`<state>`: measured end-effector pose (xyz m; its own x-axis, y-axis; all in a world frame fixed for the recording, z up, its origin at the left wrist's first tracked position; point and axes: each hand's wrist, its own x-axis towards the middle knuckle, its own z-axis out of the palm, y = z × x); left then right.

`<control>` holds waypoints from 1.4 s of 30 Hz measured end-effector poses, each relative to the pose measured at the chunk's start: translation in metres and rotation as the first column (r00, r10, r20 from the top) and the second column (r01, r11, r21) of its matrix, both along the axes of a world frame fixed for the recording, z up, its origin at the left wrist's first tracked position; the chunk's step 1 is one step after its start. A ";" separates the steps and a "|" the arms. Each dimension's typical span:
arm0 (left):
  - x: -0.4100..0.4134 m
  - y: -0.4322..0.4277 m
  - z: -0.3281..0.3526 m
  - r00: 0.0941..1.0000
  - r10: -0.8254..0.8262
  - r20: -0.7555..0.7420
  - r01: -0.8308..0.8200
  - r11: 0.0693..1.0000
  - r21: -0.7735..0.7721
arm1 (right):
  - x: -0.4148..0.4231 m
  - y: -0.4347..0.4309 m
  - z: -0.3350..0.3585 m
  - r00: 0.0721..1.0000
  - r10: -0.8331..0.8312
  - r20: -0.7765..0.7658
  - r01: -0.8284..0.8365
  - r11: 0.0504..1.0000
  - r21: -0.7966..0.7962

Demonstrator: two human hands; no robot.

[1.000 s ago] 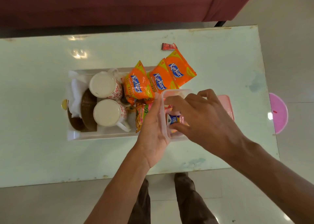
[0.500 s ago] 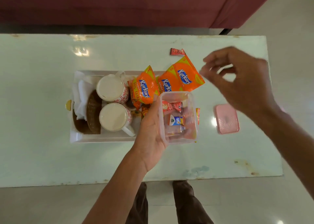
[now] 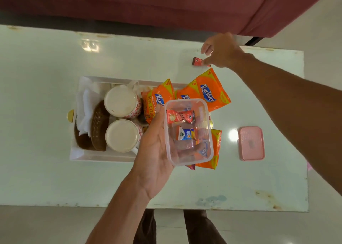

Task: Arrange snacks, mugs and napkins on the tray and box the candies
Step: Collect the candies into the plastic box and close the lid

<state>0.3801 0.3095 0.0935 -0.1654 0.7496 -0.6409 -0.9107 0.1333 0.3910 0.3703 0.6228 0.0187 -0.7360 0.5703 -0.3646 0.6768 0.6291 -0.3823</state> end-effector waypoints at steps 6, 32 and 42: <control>-0.005 -0.005 -0.002 0.999 0.012 0.043 -0.011 1.000 -0.002 | -0.020 0.000 -0.016 0.974 0.139 0.177 -0.149 0.988 0.048; -0.008 -0.009 0.010 0.990 0.004 -0.138 -0.006 1.000 -0.013 | 0.107 -0.208 0.149 0.846 0.496 -0.198 -0.443 0.859 0.258; 0.031 -0.006 0.018 0.984 -0.041 -0.172 0.045 0.999 0.018 | 0.142 -0.212 0.155 0.881 0.455 -0.126 -0.423 0.879 0.219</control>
<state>0.4115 0.3032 0.1113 -0.2391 0.7718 -0.5892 -0.8235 0.1604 0.5442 0.5126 0.4108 0.1740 -0.9667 0.2175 -0.1349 0.2501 0.9148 -0.3171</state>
